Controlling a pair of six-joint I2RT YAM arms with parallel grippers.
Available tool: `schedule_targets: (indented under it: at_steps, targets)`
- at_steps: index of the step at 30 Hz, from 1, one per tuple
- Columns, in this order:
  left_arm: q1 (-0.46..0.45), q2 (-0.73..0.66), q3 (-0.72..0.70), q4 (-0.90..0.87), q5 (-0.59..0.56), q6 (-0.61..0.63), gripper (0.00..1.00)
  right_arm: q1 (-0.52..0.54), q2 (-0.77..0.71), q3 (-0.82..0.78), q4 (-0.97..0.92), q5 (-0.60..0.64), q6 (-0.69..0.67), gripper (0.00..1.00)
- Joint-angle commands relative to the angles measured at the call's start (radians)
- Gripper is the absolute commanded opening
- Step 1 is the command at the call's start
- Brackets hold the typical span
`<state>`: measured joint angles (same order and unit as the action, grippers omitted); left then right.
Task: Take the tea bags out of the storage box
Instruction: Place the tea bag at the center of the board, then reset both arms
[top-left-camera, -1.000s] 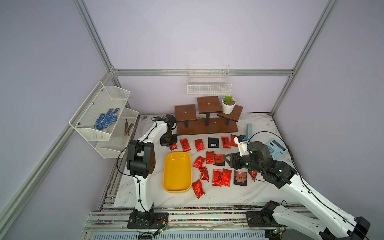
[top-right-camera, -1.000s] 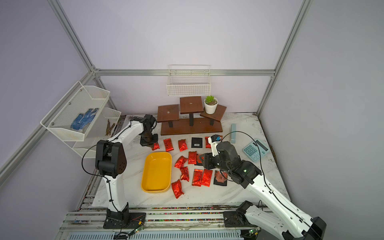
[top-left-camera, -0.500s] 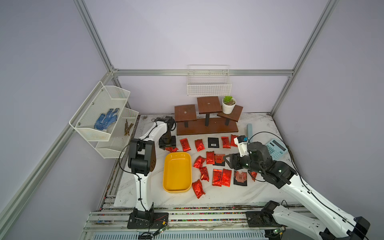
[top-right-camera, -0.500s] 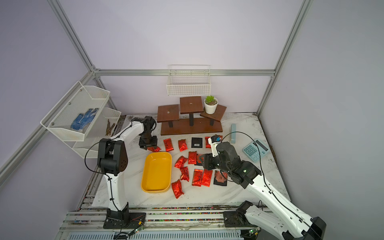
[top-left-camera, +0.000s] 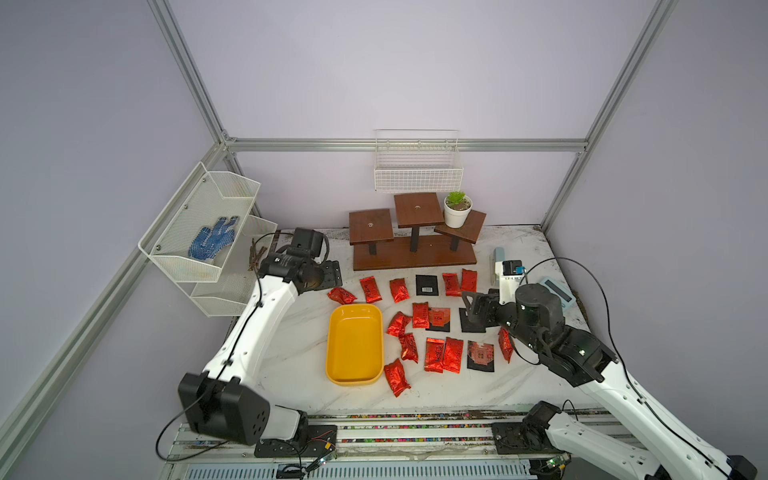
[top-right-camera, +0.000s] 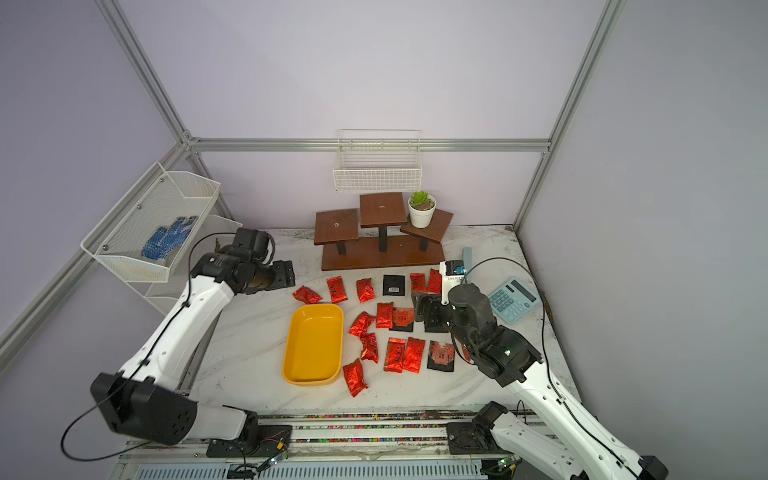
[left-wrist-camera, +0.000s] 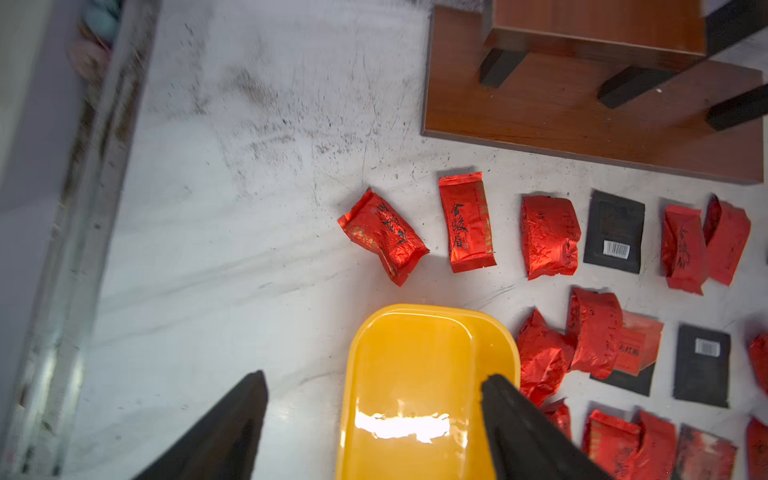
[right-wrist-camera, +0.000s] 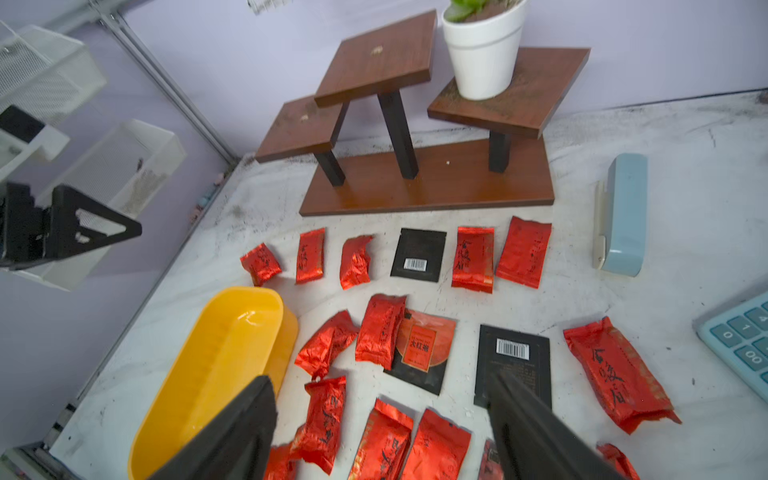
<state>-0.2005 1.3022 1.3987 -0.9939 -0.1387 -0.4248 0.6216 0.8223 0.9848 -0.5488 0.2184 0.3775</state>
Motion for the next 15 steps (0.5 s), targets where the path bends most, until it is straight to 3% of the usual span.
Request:
schedule_targets:
  at_steps: [1, 5, 7, 11, 15]
  targets:
    - [-0.002, -0.122, -0.082, 0.16, -0.084, 0.033, 1.0, -0.006, -0.031, 0.09, 0.069, 0.056, -0.109, 0.89]
    - [-0.002, -0.19, -0.109, 0.175, -0.038, 0.115, 1.0, -0.005, -0.062, 0.157, 0.058, 0.11, -0.152, 0.99]
    - [-0.002, -0.209, -0.112, 0.179, -0.038, 0.131, 1.0, -0.005, -0.105, 0.135, 0.034, 0.103, -0.128, 0.98]
    - [-0.002, -0.281, -0.214, 0.277, -0.068, 0.127, 0.99, -0.005, -0.324, -0.152, 0.35, 0.023, -0.225, 1.0]
    - [-0.002, -0.415, -0.426, 0.484, -0.086, 0.129, 1.0, -0.006, -0.415, -0.302, 0.439, 0.178, -0.255, 0.99]
